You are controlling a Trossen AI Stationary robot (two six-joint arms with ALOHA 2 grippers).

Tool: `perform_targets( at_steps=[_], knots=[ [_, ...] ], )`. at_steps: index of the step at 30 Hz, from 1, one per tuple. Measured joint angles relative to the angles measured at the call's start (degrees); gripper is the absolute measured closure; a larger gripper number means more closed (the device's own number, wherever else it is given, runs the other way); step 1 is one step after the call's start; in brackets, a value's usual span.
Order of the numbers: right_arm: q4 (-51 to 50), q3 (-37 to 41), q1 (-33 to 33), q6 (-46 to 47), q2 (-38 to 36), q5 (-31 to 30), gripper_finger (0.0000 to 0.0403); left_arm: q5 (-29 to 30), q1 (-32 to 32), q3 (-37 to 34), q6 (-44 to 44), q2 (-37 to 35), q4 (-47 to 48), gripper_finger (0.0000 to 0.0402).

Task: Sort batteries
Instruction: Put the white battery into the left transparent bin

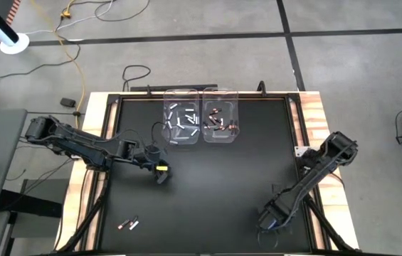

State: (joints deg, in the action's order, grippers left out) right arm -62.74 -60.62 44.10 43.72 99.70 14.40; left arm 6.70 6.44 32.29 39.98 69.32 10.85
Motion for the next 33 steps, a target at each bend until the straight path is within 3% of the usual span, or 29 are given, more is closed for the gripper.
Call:
perform_targets(
  at_steps=[12, 25, 33],
  knots=[
    [0.62, 0.20, 0.39, 1.88, 0.00, -3.28, 0.0237, 0.02, 0.01, 0.01, 0.40, 0.00, -0.02, 0.0301],
    [7.69, 8.12, 0.43, 8.30, -0.32, -2.13, 0.0243, 0.02, 0.01, 0.00, -2.48, 0.01, 0.22, 0.0301],
    [9.03, 8.27, 0.45, 7.03, -0.20, -2.15, 0.0304, 0.02, 0.01, 0.00, -3.54, 0.01, 0.44, 0.0301]
  ],
)
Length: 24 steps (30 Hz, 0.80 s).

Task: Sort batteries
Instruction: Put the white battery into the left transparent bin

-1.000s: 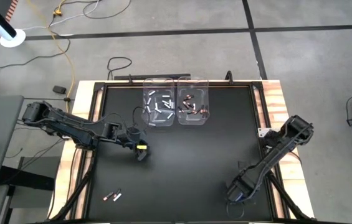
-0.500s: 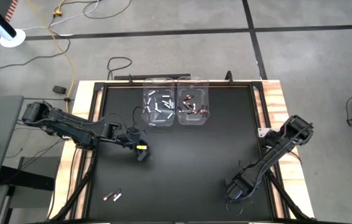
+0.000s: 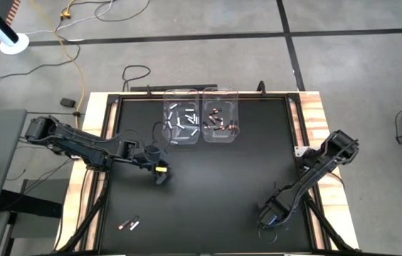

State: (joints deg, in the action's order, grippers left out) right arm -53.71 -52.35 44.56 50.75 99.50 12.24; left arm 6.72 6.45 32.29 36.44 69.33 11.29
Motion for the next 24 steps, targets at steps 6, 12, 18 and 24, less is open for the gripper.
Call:
perform_targets(
  at_steps=[6, 12, 18, 24],
  knots=[
    [0.15, 0.03, -0.12, 0.26, 0.05, 0.02, 0.0359, 0.00, 0.01, 0.01, -1.65, 0.00, 0.01, 0.0301],
    [0.28, 0.08, -1.29, 2.64, 0.06, 0.50, 0.0380, 0.00, -0.01, 0.00, -1.81, -0.01, 0.00, 0.0301],
    [-1.25, -1.64, -2.43, 3.88, 0.22, 0.50, 0.0380, -0.02, -0.01, 0.00, -5.00, -0.01, 0.00, 0.0301],
    [-2.30, -4.92, -4.31, 8.18, 0.42, -1.03, 0.0379, -0.02, -0.01, 0.01, -7.41, 0.01, 0.20, 0.0301]
  ],
)
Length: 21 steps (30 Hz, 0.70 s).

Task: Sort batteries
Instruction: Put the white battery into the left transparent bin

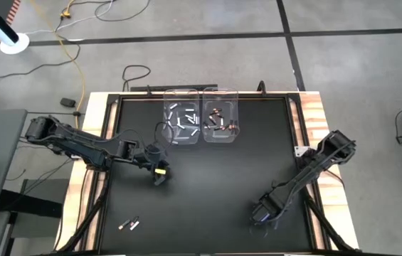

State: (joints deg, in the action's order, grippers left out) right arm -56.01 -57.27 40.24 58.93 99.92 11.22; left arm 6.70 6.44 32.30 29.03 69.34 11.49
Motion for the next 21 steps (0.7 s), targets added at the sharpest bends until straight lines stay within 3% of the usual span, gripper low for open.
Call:
perform_targets(
  at_steps=[5, 11, 16, 21],
  knots=[
    [-0.49, -3.63, -2.51, 5.78, -0.04, -2.21, 0.0377, 0.00, 0.00, -0.01, -2.43, -0.02, 0.36, 0.0301],
    [2.79, -9.57, -6.59, 8.95, -0.11, -12.92, 0.0377, -0.02, 0.01, 0.01, -4.58, 0.00, 1.64, 0.0301],
    [10.45, -14.24, -11.58, 5.37, -0.15, -20.27, 0.0377, -2.34, 0.02, 0.01, -4.36, 0.00, 2.00, 0.0301],
    [19.45, -18.80, -18.96, -2.46, -0.20, -23.49, 0.0376, -3.19, 0.02, -0.01, -4.39, 0.00, 4.85, 0.0301]
  ],
)
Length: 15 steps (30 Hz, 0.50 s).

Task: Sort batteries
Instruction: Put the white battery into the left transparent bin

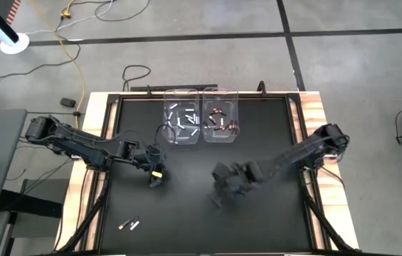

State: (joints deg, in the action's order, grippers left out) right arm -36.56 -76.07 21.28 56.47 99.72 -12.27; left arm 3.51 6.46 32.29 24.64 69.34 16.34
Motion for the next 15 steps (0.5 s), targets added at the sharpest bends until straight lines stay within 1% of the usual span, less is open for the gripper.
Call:
perform_targets(
  at_steps=[4, 8, 12, 15],
  knots=[
    [6.35, -4.38, -6.89, -8.64, -0.02, -0.03, 0.0376, 0.03, -0.01, 0.00, -0.28, 0.00, 3.53, 0.0301],
    [11.98, -9.18, -13.72, -20.39, -0.02, -0.06, 0.0376, 0.24, 0.00, 0.01, -0.87, 0.00, 6.09, 0.0301],
    [15.59, -13.83, -20.52, -30.88, -0.04, -0.04, 0.0377, 0.69, 0.00, 0.02, -1.07, 0.00, 7.51, 0.0301],
    [16.77, -17.08, -25.72, -34.53, -0.04, 0.18, 0.0377, 4.59, -0.41, 0.02, 1.09, 0.00, 8.16, 0.0301]
  ],
)
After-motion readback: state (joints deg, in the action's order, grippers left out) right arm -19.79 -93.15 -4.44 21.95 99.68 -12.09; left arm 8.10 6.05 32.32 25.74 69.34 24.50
